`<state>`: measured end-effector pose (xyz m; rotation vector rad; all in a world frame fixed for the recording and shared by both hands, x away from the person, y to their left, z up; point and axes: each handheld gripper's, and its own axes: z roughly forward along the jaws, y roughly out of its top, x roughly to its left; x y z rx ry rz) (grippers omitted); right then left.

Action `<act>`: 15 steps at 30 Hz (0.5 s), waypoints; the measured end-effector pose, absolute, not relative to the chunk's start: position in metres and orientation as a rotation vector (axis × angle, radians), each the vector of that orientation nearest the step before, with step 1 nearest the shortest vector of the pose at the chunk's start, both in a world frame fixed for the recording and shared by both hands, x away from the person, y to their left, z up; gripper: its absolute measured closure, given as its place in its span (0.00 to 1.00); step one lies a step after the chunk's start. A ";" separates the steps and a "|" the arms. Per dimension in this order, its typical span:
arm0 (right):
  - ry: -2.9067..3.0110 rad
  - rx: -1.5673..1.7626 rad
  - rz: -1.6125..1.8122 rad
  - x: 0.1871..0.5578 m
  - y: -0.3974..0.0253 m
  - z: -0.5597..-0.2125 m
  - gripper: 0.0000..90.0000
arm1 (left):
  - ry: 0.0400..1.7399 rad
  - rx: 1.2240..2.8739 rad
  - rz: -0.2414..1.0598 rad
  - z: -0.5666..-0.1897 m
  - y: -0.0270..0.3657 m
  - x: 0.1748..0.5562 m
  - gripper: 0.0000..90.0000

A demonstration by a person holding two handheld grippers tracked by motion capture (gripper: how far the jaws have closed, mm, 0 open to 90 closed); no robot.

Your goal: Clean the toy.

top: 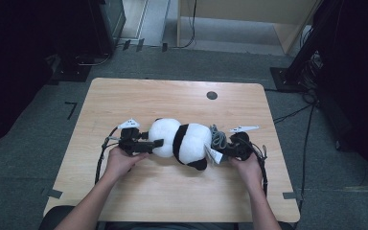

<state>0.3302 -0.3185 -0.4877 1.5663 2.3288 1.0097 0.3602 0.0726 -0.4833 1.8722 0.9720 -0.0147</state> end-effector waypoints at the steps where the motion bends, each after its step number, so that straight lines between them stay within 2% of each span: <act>1: 2.305 1.579 1.019 0.330 -0.323 -0.485 0.80 | 0.973 1.872 -0.016 -0.483 0.073 0.360 0.28; 8: 2.087 1.538 1.172 0.314 -0.346 -0.439 0.81 | 0.977 1.872 -0.028 -0.482 0.073 0.361 0.29; 15: 2.093 1.338 1.303 0.295 -0.313 -0.390 0.81 | 0.983 1.884 -0.017 -0.478 0.073 0.357 0.29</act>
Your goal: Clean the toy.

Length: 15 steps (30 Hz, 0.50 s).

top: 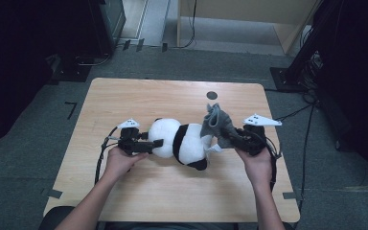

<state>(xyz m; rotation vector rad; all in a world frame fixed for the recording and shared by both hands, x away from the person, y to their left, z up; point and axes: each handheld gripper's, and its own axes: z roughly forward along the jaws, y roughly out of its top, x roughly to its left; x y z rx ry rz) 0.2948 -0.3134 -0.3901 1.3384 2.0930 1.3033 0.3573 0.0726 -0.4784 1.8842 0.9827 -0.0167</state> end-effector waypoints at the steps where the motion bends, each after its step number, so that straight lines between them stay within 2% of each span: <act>1: 2.119 1.295 1.308 0.293 -0.303 -0.384 0.81 | 0.983 1.889 -0.015 -0.478 0.073 0.357 0.29; 6: 2.232 1.183 1.320 0.292 -0.263 -0.380 0.81 | 0.986 1.913 -0.004 -0.475 0.073 0.352 0.29; 10: 2.316 1.149 1.248 0.300 -0.238 -0.395 0.81 | 0.993 1.908 -0.008 -0.476 0.075 0.350 0.29; 15: 2.303 1.167 1.250 0.309 -0.242 -0.402 0.82 | 0.977 1.904 -0.047 -0.473 0.075 0.360 0.28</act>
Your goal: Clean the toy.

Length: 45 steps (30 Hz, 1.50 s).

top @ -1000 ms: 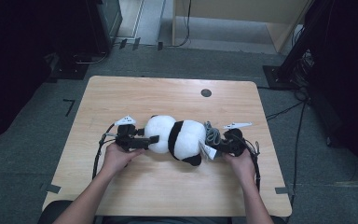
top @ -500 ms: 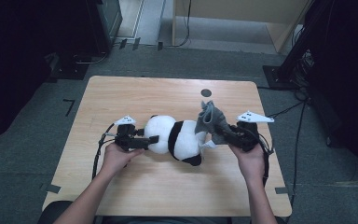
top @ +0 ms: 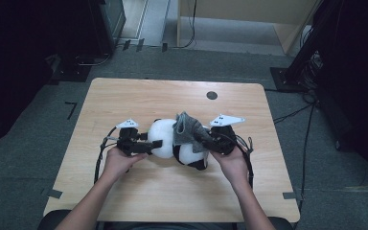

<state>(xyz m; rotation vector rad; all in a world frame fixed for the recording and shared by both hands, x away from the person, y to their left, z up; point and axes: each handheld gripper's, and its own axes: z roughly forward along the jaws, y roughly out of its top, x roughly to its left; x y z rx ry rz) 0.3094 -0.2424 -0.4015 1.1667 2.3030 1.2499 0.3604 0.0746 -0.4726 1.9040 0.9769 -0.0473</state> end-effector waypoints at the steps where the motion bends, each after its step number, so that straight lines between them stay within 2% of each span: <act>1: 2.301 1.166 1.246 0.311 -0.244 -0.403 0.82 | 0.957 1.922 -0.042 -0.470 0.074 0.364 0.28; 6: 2.303 1.166 1.250 0.314 -0.248 -0.406 0.82 | 0.861 1.984 -0.024 -0.461 0.075 0.374 0.26; 11: 2.310 1.159 1.255 0.316 -0.250 -0.406 0.82 | 0.780 1.997 0.003 -0.451 0.085 0.383 0.29; 17: 2.324 1.157 1.273 0.318 -0.252 -0.407 0.82 | 0.702 2.068 -0.104 -0.461 0.085 0.404 0.27; 21: 2.337 1.151 1.281 0.321 -0.251 -0.410 0.82 | 0.689 2.054 -0.129 -0.470 0.078 0.404 0.19; 25: 2.352 1.133 1.284 0.328 -0.247 -0.412 0.83 | 0.684 2.081 -0.137 -0.478 0.068 0.401 0.05; 27: 2.353 1.125 1.280 0.332 -0.245 -0.411 0.82 | 0.690 2.083 -0.142 -0.480 0.066 0.399 0.03; 33: 2.304 1.201 1.322 0.343 -0.249 -0.412 0.83 | 0.728 2.048 -0.109 -0.481 0.070 0.388 0.11; 36: 2.297 1.218 1.332 0.342 -0.246 -0.400 0.83 | 0.719 2.065 -0.064 -0.480 0.070 0.381 0.15; 41: 2.316 1.127 1.351 0.333 -0.217 -0.385 0.83 | 0.727 2.069 -0.035 -0.477 0.069 0.378 0.23; 45: 2.382 1.054 1.285 0.330 -0.186 -0.391 0.83 | 0.741 2.065 -0.030 -0.475 0.068 0.376 0.28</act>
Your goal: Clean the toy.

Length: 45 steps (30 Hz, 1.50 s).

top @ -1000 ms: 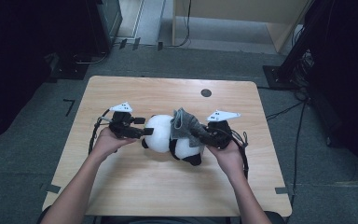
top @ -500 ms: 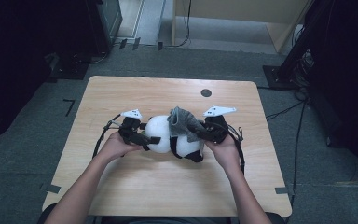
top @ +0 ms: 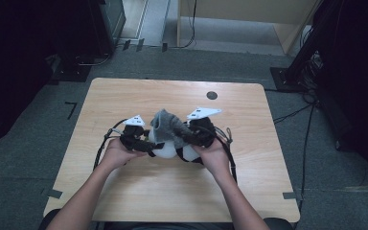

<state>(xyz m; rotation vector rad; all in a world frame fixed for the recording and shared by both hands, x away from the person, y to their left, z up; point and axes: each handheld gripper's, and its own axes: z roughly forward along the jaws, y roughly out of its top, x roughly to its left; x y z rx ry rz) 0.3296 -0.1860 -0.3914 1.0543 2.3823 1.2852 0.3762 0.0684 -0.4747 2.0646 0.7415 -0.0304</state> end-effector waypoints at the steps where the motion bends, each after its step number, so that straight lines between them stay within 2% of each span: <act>1: 2.398 1.051 1.257 0.329 -0.179 -0.395 0.83 | 0.749 2.060 -0.033 -0.474 0.069 0.376 0.29; 6: 2.448 0.980 1.143 0.325 -0.160 -0.418 0.83 | 0.757 2.067 -0.019 -0.475 0.069 0.375 0.34; 17: 2.491 0.859 1.059 0.302 -0.178 -0.422 0.84 | 0.826 2.035 -0.011 -0.476 0.069 0.367 0.41; 28: 2.400 1.000 1.075 0.294 -0.235 -0.409 0.84 | 0.842 2.035 -0.026 -0.474 0.068 0.367 0.43; 36: 2.297 1.214 1.128 0.302 -0.279 -0.417 0.83 | 0.849 2.011 -0.040 -0.476 0.070 0.368 0.43; 45: 2.222 1.337 1.108 0.311 -0.300 -0.425 0.83 | 0.857 1.985 -0.053 -0.478 0.071 0.369 0.41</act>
